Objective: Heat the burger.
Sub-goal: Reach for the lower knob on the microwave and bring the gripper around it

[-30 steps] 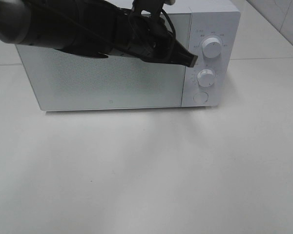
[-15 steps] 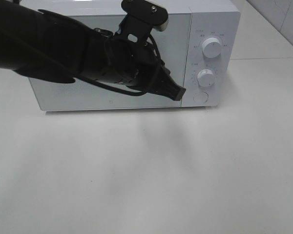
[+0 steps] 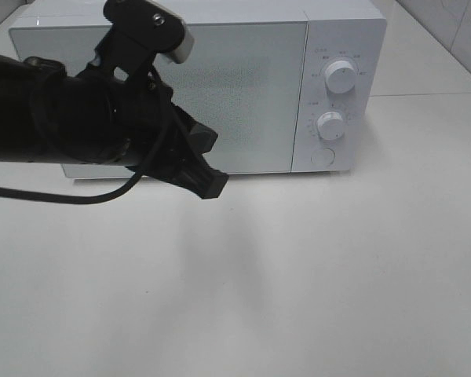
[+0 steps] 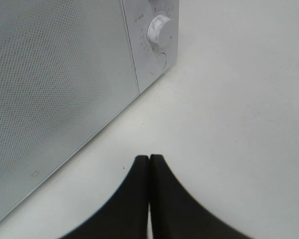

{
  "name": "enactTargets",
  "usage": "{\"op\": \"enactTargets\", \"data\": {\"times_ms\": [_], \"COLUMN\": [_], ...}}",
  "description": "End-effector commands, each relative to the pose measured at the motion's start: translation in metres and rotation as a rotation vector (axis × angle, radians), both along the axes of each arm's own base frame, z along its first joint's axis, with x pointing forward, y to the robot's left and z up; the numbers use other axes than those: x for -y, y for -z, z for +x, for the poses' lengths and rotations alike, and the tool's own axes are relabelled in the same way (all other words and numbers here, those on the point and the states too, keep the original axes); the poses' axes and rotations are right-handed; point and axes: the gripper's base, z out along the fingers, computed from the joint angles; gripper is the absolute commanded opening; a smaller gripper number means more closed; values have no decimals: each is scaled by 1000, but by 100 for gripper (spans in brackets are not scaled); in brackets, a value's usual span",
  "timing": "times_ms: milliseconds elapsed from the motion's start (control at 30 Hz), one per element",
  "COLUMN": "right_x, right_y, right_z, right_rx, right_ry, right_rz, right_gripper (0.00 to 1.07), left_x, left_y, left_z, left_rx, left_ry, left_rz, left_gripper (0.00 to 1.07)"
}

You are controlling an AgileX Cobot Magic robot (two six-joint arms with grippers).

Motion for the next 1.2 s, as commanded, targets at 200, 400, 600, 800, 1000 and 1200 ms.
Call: {"op": "enactTargets", "data": {"times_ms": [200, 400, 600, 800, 1000, 1200], "right_x": [0, 0, 0, 0, 0, 0], "right_y": [0, 0, 0, 0, 0, 0], "right_z": [-3, -3, -3, -3, -3, -3], "right_rx": [30, 30, 30, 30, 30, 30], "right_ry": [4, 4, 4, 4, 4, 4], "right_rz": [7, 7, 7, 7, 7, 7], "right_gripper": [71, 71, 71, 71, 71, 71], "left_x": [-14, -9, -7, -17, -42, -93], "left_y": [-10, -18, -13, -25, -62, -73], "left_z": [-30, -46, -66, -63, -62, -58], "left_rx": [-50, -159, -309, -369, -277, -351], "left_ry": [78, 186, 351, 245, 77, -293], "left_rz": [-102, -215, -173, -53, 28, 98], "left_gripper": [0, 0, 0, 0, 0, 0]}}
